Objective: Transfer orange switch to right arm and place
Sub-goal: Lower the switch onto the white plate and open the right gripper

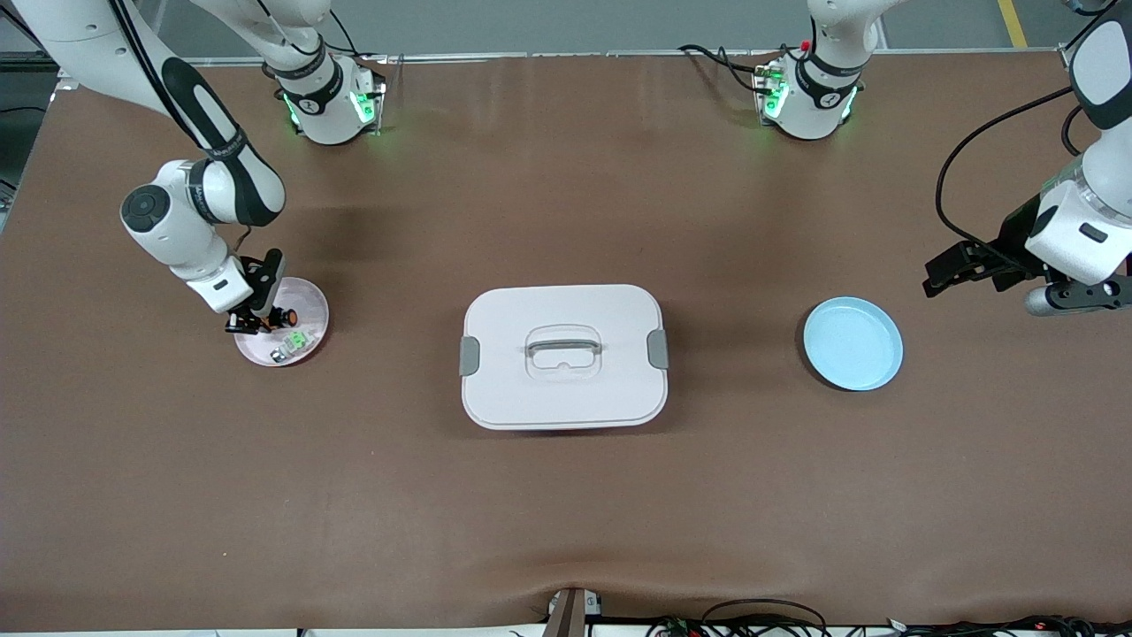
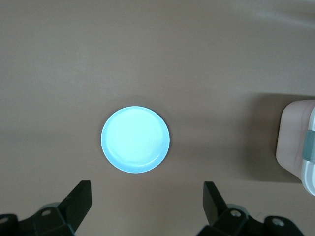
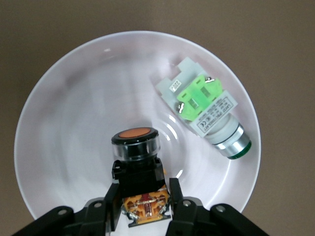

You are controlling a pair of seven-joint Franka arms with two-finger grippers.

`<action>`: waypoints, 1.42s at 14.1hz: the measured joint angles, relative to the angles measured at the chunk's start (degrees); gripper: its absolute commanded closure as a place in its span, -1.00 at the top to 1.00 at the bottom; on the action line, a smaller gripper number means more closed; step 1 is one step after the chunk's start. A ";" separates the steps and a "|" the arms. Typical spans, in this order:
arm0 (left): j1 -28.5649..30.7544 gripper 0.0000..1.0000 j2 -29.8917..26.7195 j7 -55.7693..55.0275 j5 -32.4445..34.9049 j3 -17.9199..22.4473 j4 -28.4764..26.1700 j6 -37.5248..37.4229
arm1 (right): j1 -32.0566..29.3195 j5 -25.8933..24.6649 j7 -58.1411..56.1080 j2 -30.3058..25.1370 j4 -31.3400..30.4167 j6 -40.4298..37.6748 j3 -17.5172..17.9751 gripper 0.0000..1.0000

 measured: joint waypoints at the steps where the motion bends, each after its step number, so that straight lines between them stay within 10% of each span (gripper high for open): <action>1: 0.04 1.00 0.00 0.00 0.00 0.00 0.00 -0.01 | -0.04 0.00 0.38 0.46 -0.01 -0.10 -0.04 1.00; 13: -0.72 1.00 0.00 0.03 0.00 0.12 -0.08 -0.04 | 0.01 0.00 2.37 -6.02 11.83 -28.00 0.60 1.00; 20: -15.22 1.00 0.01 0.03 0.00 14.62 -0.20 -0.38 | 4.72 -0.01 20.71 -10.95 23.76 -50.86 1.28 1.00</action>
